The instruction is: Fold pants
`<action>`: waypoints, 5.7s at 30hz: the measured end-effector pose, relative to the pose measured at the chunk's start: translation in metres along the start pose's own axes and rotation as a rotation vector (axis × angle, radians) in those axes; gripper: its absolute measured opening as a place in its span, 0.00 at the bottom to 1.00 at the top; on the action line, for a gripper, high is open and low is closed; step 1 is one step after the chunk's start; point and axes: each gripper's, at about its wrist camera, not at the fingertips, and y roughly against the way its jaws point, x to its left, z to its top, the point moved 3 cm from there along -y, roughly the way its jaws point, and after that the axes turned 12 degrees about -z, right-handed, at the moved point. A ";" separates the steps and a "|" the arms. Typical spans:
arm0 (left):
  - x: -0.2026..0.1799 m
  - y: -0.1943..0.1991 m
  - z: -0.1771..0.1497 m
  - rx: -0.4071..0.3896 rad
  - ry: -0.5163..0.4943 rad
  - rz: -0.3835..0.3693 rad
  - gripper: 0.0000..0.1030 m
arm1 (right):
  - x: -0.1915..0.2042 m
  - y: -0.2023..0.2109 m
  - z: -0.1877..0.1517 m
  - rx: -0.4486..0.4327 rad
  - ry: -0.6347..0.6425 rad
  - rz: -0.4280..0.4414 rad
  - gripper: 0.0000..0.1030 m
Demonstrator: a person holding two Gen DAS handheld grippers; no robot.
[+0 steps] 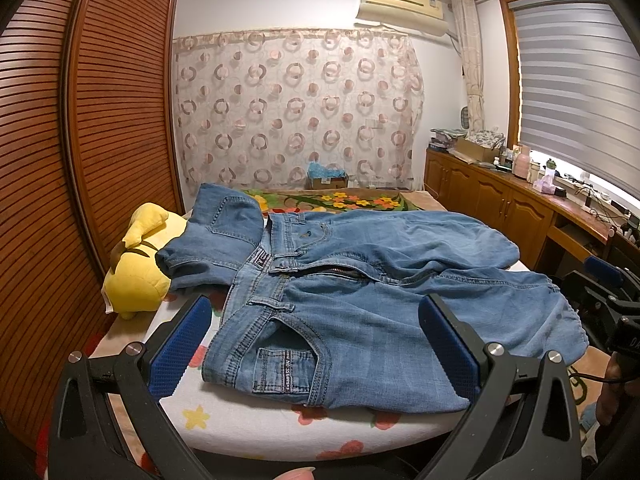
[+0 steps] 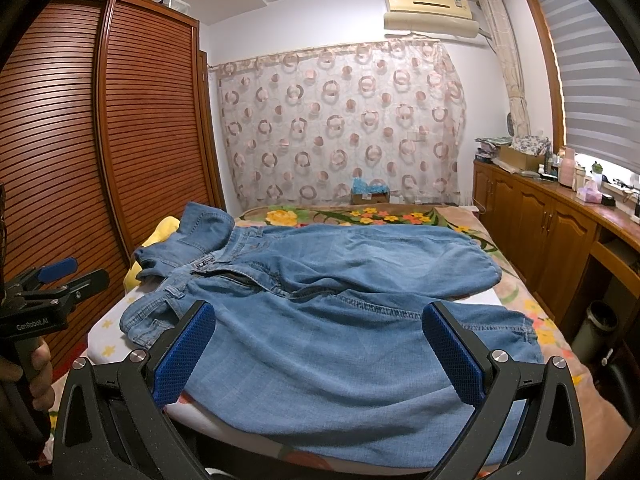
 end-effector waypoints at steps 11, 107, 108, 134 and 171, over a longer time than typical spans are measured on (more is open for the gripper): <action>0.000 -0.001 -0.001 0.004 0.002 0.000 1.00 | 0.001 0.000 0.000 0.000 0.000 0.003 1.00; 0.107 -0.078 -0.081 0.283 0.129 -0.025 0.27 | -0.067 -0.016 -0.014 0.400 -0.267 -0.082 0.77; 0.107 -0.079 -0.081 0.283 0.128 -0.024 0.28 | -0.068 -0.016 -0.013 0.403 -0.271 -0.070 0.72; 0.091 -0.053 -0.036 0.155 0.079 -0.084 0.16 | -0.060 0.043 0.049 0.199 -0.078 -0.152 0.03; 0.102 -0.117 0.110 -0.018 0.018 -0.051 0.14 | -0.056 -0.046 0.130 0.023 0.018 -0.234 0.02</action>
